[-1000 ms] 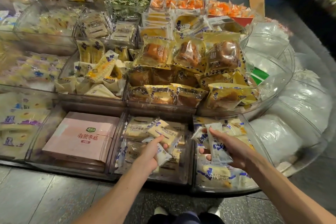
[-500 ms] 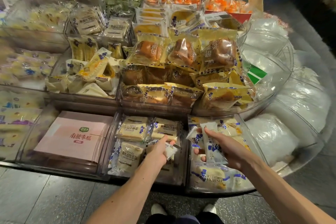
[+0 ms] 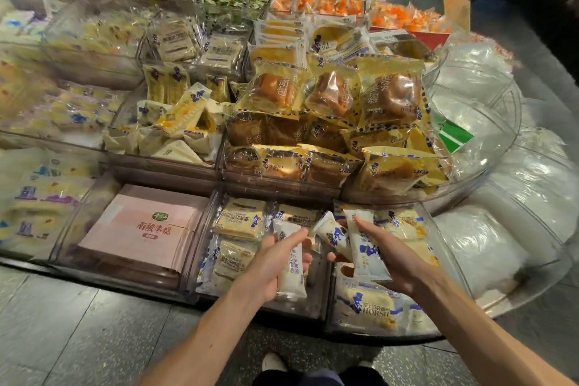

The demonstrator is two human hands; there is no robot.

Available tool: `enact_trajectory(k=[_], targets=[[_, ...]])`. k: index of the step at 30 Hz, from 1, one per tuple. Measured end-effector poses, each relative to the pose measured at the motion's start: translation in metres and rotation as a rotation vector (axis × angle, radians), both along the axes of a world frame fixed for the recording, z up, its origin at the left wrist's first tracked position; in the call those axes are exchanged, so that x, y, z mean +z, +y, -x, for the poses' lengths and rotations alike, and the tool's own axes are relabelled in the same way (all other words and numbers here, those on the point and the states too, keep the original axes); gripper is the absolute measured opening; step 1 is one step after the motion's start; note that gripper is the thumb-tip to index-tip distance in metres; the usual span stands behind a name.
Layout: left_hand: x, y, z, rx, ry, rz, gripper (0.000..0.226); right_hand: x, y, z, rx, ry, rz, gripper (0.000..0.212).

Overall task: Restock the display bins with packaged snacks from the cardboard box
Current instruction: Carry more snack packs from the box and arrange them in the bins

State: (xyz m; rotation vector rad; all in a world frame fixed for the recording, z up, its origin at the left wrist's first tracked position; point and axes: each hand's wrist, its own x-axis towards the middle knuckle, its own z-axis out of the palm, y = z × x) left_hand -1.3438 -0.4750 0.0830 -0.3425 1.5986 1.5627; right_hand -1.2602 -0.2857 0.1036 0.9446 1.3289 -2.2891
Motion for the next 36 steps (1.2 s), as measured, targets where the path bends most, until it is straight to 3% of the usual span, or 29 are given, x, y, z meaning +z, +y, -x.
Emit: enact_trajectory(k=[2, 4, 16, 21, 24, 30, 32, 36], targets=[[0.007, 0.014, -0.010, -0.058, 0.023, -0.031, 0.079, 0.004, 0.001, -0.004, 0.042, 0.007, -0.094, 0.041], [0.011, 0.032, -0.018, -0.091, 0.059, -0.040, 0.076, 0.011, 0.007, -0.014, 0.074, 0.025, -0.153, 0.037], [0.056, 0.216, -0.103, -0.470, 0.298, -0.144, 0.010, 0.039, 0.181, -0.150, -0.055, 0.166, -0.367, 0.031], [0.059, 0.335, -0.164, -0.488, 0.321, -0.097, 0.019, 0.041, 0.290, -0.235, -0.159, 0.103, -0.459, 0.036], [0.066, 0.391, -0.196, -0.430, 0.272, -0.087, 0.033, 0.041, 0.342, -0.273, -0.219, 0.100, -0.477, 0.024], [0.059, 0.478, -0.215, -0.543, 0.294, -0.102, 0.032, 0.033, 0.426, -0.290, -0.276, 0.126, -0.551, 0.015], [0.046, 0.502, -0.209, -0.572, 0.371, -0.110, 0.018, 0.026, 0.451, -0.286, -0.265, 0.129, -0.562, 0.017], [0.016, 0.555, -0.183, -0.501, 0.393, -0.171, 0.054, 0.011, 0.508, -0.269, -0.261, 0.133, -0.573, 0.018]])
